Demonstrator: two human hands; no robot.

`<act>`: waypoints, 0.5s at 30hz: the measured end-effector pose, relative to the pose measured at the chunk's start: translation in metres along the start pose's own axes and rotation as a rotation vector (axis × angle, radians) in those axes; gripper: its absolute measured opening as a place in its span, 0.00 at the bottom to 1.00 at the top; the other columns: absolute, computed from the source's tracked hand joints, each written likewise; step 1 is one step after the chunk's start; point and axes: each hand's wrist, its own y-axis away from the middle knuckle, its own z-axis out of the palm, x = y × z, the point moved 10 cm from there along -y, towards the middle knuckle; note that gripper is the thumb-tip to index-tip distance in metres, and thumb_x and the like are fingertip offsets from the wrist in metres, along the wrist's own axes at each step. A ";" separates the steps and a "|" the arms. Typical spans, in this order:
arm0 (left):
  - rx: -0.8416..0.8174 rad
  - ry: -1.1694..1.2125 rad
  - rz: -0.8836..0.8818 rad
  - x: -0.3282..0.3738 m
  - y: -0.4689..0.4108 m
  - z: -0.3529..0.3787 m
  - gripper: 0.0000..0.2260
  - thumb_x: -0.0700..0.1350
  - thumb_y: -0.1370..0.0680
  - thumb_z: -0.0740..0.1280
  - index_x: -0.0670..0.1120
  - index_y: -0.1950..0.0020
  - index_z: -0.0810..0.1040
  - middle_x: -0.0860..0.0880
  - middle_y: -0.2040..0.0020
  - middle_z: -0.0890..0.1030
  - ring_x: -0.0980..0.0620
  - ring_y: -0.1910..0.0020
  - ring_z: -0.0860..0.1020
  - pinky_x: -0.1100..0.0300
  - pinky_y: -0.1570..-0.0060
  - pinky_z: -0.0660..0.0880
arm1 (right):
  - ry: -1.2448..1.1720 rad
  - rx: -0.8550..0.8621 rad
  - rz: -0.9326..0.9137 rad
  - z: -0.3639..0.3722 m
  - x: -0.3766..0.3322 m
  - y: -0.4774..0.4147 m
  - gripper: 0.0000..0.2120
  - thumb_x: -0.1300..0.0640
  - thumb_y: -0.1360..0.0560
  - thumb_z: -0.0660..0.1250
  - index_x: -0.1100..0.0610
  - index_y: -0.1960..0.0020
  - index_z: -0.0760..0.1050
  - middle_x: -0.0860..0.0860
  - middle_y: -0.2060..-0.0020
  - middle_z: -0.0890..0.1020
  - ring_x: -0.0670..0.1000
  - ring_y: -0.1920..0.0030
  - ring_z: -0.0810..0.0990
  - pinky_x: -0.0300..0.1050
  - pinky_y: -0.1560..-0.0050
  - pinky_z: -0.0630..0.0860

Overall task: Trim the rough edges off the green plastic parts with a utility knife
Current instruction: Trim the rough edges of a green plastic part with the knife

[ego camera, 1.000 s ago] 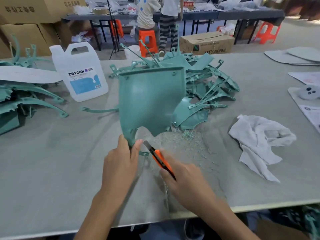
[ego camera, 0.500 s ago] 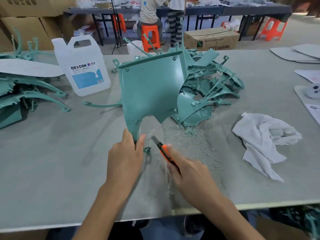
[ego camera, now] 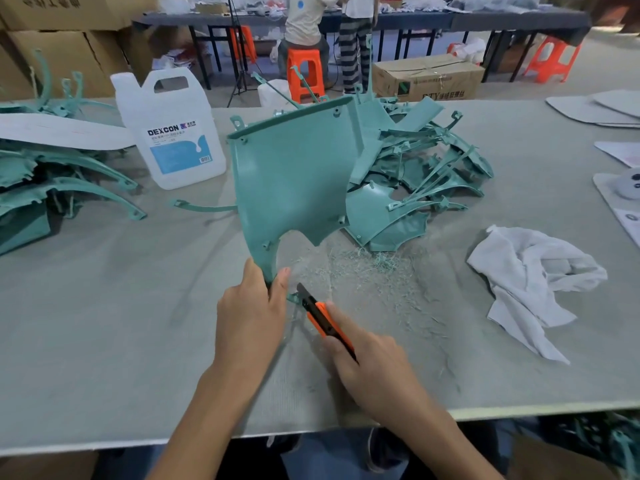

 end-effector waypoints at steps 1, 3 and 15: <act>0.002 0.016 -0.016 -0.003 0.000 -0.001 0.16 0.58 0.19 0.59 0.46 0.54 0.68 0.46 0.65 0.80 0.39 0.64 0.77 0.45 0.64 0.73 | -0.013 0.004 0.009 0.002 0.000 0.001 0.25 0.43 0.17 0.57 0.36 0.21 0.57 0.51 0.44 0.84 0.59 0.46 0.79 0.49 0.54 0.68; 0.005 0.047 -0.054 -0.010 0.002 -0.002 0.16 0.58 0.19 0.60 0.44 0.52 0.70 0.45 0.63 0.82 0.39 0.61 0.80 0.43 0.60 0.76 | -0.048 0.021 0.020 0.002 0.001 0.001 0.25 0.43 0.17 0.57 0.34 0.21 0.56 0.51 0.46 0.85 0.58 0.49 0.80 0.49 0.54 0.70; 0.048 0.079 -0.095 -0.016 0.008 -0.006 0.16 0.57 0.19 0.62 0.44 0.53 0.72 0.47 0.65 0.82 0.39 0.61 0.81 0.42 0.59 0.77 | 0.141 -0.046 0.115 0.003 0.011 -0.006 0.25 0.43 0.16 0.53 0.38 0.20 0.53 0.53 0.41 0.83 0.63 0.43 0.78 0.54 0.47 0.73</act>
